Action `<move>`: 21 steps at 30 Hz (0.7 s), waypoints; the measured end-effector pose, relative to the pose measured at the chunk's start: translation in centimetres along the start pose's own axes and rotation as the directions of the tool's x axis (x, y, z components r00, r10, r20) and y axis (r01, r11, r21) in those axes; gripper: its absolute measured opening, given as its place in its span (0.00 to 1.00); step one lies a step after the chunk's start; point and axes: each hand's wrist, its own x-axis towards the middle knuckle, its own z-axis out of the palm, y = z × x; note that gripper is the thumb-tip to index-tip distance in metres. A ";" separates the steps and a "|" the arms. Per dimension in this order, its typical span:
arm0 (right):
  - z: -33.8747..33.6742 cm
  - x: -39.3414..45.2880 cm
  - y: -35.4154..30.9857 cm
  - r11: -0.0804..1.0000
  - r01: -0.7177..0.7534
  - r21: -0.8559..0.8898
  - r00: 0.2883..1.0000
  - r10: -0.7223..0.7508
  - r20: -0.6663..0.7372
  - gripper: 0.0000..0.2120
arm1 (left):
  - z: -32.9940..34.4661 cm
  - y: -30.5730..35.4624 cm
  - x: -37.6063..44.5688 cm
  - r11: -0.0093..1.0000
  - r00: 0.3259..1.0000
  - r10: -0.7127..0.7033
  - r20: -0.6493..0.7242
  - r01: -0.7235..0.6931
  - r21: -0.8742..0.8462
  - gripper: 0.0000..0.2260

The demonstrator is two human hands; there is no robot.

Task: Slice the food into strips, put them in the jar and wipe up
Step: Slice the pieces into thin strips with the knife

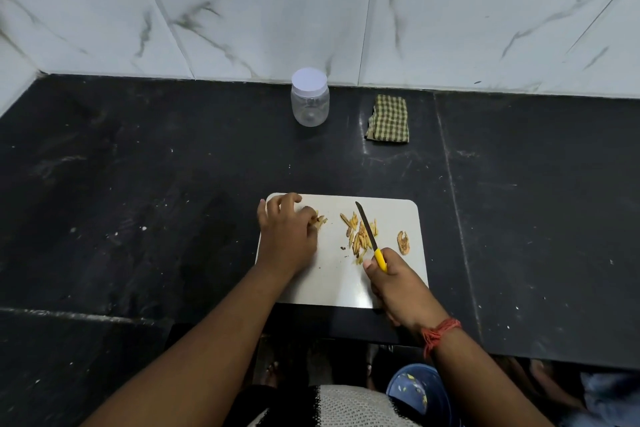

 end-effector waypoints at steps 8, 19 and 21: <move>0.2 0.5 0.1 1.000 0.012 -0.006 1.000 -0.011 0.012 0.08 | -0.3 1.2 -0.6 0.992 0.997 0.073 -0.008 -0.072 0.103 0.09; 0.4 0.6 0.4 1.000 0.016 -0.011 1.000 -0.016 0.010 0.09 | 0.0 2.3 -1.5 0.997 0.998 0.032 0.045 -0.035 0.071 0.14; 0.4 0.6 0.4 1.000 0.019 -0.010 1.000 -0.019 0.014 0.09 | 0.0 2.5 -1.4 0.999 0.998 -0.008 0.061 0.005 0.053 0.14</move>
